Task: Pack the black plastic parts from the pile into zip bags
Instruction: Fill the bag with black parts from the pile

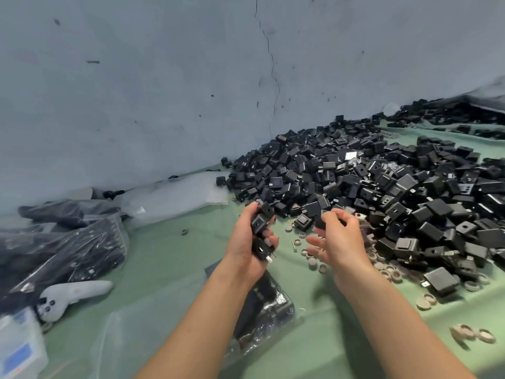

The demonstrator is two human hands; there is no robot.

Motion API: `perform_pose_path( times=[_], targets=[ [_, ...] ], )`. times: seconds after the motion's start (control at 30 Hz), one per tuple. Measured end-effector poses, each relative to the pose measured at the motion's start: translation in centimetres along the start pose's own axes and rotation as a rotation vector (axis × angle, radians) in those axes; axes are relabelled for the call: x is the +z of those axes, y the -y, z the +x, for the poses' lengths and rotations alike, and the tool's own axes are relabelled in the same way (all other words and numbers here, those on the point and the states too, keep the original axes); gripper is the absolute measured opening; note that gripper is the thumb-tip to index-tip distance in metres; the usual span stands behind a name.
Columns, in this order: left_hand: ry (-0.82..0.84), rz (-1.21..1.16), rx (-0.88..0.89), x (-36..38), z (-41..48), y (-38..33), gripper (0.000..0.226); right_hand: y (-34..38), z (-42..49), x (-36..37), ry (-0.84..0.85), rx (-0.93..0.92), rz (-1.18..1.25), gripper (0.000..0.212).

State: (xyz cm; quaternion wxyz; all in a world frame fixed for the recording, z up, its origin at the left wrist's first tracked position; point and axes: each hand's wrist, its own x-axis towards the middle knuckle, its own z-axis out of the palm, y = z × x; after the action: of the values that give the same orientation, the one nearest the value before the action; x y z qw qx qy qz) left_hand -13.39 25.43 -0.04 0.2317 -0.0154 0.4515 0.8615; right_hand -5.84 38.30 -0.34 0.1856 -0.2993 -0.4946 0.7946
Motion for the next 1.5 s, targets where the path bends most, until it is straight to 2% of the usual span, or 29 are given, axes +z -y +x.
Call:
perform_pose_path(
  times=[0.17, 0.3, 0.4, 0.5, 0.63, 0.83, 0.97, 1.03, 1.13, 1.27, 1.4, 1.5],
  targets=[
    [-0.077, -0.067, -0.066, 1.5, 0.6, 1.6, 0.031, -1.8, -2.3, 2.8, 0.135, 0.07, 0.173, 0.039],
    [-0.216, -0.13, -0.082, 2.7, 1.5, 3.2, 0.036, -2.8, -2.2, 3.3, 0.033, 0.088, 0.323, 0.037],
    [-0.245, -0.074, 0.01, 3.3, 2.1, 4.3, 0.038, -3.3, -1.1, 2.9, -0.088, 0.126, 0.364, 0.038],
    [-0.254, 0.101, 0.217, 3.3, 2.3, 5.1, 0.025, -3.5, -0.3, 3.1, -0.148, 0.198, 0.385, 0.043],
    [-0.159, 0.326, 0.415, 3.2, 1.9, 4.9, 0.016, -3.8, -0.4, 3.3, -0.117, 0.214, 0.386, 0.04],
    [-0.034, 0.434, 0.461, 3.4, 0.3, 4.4, 0.017, -3.7, -1.0, 3.0, -0.1, 0.261, 0.416, 0.045],
    [0.01, 0.527, 0.531, 3.0, -1.0, 4.0, 0.015, -2.9, -2.3, 2.7, -0.025, 0.298, 0.504, 0.019],
    [0.073, 0.573, 0.548, 2.9, -1.8, 4.0, 0.018, -2.5, -3.0, 2.6, 0.032, 0.345, 0.534, 0.014],
    [0.127, 0.598, 0.524, 2.6, -2.9, 3.9, 0.023, -2.3, -3.7, 2.4, 0.113, 0.402, 0.575, 0.028],
    [0.041, 0.476, 0.496, 1.8, -4.1, 3.1, 0.027, -2.8, -4.7, 2.7, 0.176, 0.417, 0.651, 0.03],
    [0.008, 0.147, 0.345, 1.1, -5.3, 0.9, 0.035, -3.8, -5.5, 3.4, 0.234, 0.443, 0.706, 0.022],
    [0.018, 0.042, 0.292, -0.1, -7.4, -1.1, 0.027, -4.3, -6.1, 4.2, 0.306, 0.466, 0.76, 0.019]
  ],
)
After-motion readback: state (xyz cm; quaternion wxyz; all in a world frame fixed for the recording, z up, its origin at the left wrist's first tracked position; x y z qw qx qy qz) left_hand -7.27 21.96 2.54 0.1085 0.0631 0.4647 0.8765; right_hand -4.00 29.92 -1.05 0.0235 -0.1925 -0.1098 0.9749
